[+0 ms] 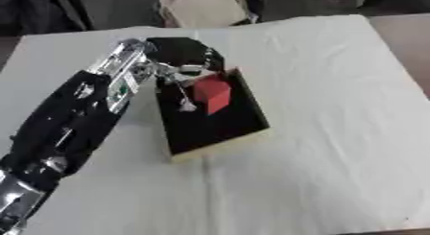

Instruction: Pick up objects on the table and place them in the box.

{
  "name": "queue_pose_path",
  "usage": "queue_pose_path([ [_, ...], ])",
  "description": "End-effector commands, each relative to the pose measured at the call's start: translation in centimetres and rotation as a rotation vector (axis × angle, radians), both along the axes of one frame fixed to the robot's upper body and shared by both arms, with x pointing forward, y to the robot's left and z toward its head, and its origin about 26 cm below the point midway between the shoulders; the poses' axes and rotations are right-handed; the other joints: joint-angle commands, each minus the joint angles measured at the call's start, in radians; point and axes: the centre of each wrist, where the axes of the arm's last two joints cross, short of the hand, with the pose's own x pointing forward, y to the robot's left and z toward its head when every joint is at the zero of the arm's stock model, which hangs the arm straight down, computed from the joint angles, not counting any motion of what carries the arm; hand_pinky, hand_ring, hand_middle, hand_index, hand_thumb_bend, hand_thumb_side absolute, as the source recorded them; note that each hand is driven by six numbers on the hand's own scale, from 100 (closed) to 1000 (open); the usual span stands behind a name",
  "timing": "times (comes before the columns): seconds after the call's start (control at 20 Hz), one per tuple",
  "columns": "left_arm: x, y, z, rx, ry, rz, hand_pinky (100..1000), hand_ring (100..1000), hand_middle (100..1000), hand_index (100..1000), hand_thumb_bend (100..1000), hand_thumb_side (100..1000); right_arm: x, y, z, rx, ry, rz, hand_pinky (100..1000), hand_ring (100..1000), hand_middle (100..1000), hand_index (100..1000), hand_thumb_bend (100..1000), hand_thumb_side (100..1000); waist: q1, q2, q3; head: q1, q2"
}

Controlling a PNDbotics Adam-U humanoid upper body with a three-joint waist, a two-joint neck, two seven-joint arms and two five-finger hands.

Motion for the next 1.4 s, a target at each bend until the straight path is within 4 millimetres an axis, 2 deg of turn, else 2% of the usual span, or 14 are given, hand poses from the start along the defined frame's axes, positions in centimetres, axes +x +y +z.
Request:
queue_pose_path([
  [0.05,-0.2,0.0,1.4,0.010,-0.051,-0.015,847,803,784,867,590,336,-0.5,-0.1,1.0,-0.003,-0.037,0.003,577,632,740,971,100,420,-0.006,-0.018,0.002,0.001,-0.010],
  [0.1,-0.3,0.2,1.6,0.009,-0.059,-0.015,853,810,798,876,677,384,-0.5,-0.1,1.0,-0.003,-0.037,0.003,577,632,740,971,100,420,-0.006,-0.019,0.003,0.001,-0.010],
  [0.2,-0.3,0.5,2.1,0.007,-0.077,-0.012,862,819,814,884,739,423,-0.5,-0.2,1.0,-0.004,-0.037,0.002,577,633,740,971,100,420,-0.006,-0.021,0.004,0.001,-0.010],
  [0.3,-0.4,0.7,2.5,0.004,-0.092,-0.011,866,822,818,887,736,438,-0.5,-0.2,1.0,-0.004,-0.036,0.001,577,633,740,971,100,421,-0.006,-0.024,0.006,0.000,-0.011],
  [0.45,-0.4,1.6,3.6,-0.012,-0.114,0.006,863,817,813,889,682,469,-0.5,-0.2,0.9,-0.006,-0.033,-0.001,577,633,740,971,100,421,-0.007,-0.029,0.012,-0.002,-0.008],
  [0.6,-0.4,3.4,5.3,-0.078,-0.147,0.071,856,806,799,876,630,502,-0.5,-0.3,0.9,-0.006,-0.030,-0.006,577,633,740,971,100,422,-0.007,-0.036,0.021,-0.005,-0.009],
  [0.8,-0.6,7.4,7.7,-0.282,-0.215,0.205,837,792,785,876,588,564,-0.5,-0.5,0.7,-0.006,-0.025,-0.014,577,633,740,970,100,422,-0.008,-0.043,0.035,-0.010,-0.008],
  [0.95,-0.3,10.7,8.5,-0.433,-0.239,0.328,835,794,789,880,580,582,-0.4,-0.6,0.6,-0.007,-0.019,-0.020,577,633,740,970,100,422,-0.009,-0.049,0.041,-0.013,-0.007],
  [1.05,0.2,14.0,8.8,-0.506,-0.261,0.483,831,796,791,876,581,582,-0.4,-0.7,0.5,-0.009,-0.015,-0.025,577,633,739,970,100,423,-0.009,-0.054,0.045,-0.016,-0.004],
  [1.25,1.5,19.7,7.6,-0.566,-0.280,0.810,825,794,791,871,573,565,-0.4,-0.8,0.3,-0.014,-0.008,-0.030,577,633,740,970,100,423,-0.006,-0.063,0.048,-0.019,0.004],
  [1.4,2.4,22.3,5.4,-0.581,-0.266,1.000,821,796,791,867,571,546,-0.4,-0.8,0.2,-0.015,0.000,-0.034,576,632,740,970,100,424,-0.004,-0.066,0.049,-0.021,0.005],
])
